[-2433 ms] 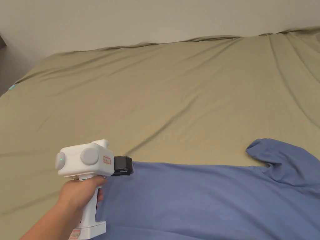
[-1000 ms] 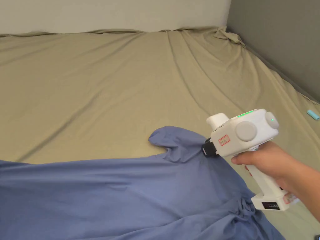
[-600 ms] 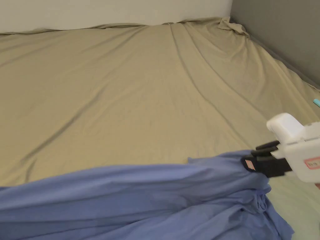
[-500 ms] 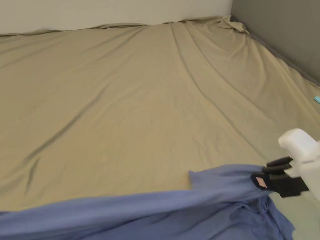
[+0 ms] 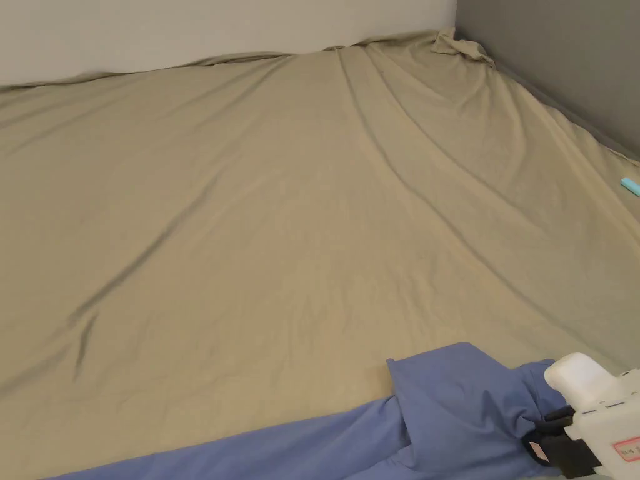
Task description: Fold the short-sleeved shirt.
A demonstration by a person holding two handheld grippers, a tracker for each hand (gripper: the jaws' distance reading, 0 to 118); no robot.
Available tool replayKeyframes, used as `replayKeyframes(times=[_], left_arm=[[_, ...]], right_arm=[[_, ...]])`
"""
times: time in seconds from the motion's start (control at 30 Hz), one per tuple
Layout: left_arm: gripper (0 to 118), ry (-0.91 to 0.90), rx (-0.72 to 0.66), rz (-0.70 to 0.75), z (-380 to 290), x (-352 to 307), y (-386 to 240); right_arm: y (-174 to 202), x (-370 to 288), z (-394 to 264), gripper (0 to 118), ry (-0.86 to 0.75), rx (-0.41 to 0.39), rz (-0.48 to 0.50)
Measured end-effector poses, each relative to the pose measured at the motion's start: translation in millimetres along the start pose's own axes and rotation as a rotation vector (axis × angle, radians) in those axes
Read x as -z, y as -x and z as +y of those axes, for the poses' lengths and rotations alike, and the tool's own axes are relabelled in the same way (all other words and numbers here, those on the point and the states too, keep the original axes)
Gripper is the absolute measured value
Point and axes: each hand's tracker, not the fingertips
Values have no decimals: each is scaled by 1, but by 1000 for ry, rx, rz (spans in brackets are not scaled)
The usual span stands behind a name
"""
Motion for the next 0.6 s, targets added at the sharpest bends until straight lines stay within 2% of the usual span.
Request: replayKeyframes(times=[0.23,0.27,0.3,0.33,0.37,0.4,0.43,0.47,0.5,0.57,0.6], left_arm=[[2,-17,-41,6,-6,12,-9],[5,-17,-39,13,-5,13,-12],[25,-22,-27,31,-4,12,-17],[25,-24,-4,50,-3,10,-21],[38,-34,41,55,-2,-1,-34],[72,-57,80,50,0,-11,-43],[115,-87,111,49,1,-20,-51],[118,-184,128,31,1,-42,-54],[118,-222,122,20,12,-81,-56],[118,-265,103,25,21,-113,-61],[118,-270,97,27,15,-94,-56]], right_arm=[[-7,20,-4,9,1,17,-7],[-6,22,-4,14,-2,16,-11],[-4,20,-4,25,-8,11,-16],[-2,14,-4,25,-10,5,-17],[0,6,-4,32,-23,-17,-8],[3,-6,-4,49,-42,-50,13],[7,-19,-4,86,-65,-67,26],[11,-30,-5,118,-99,-80,-3],[17,-50,-4,117,-233,-88,-17],[29,-69,-1,118,-304,-61,0],[48,-91,4,118,-350,-43,9]])
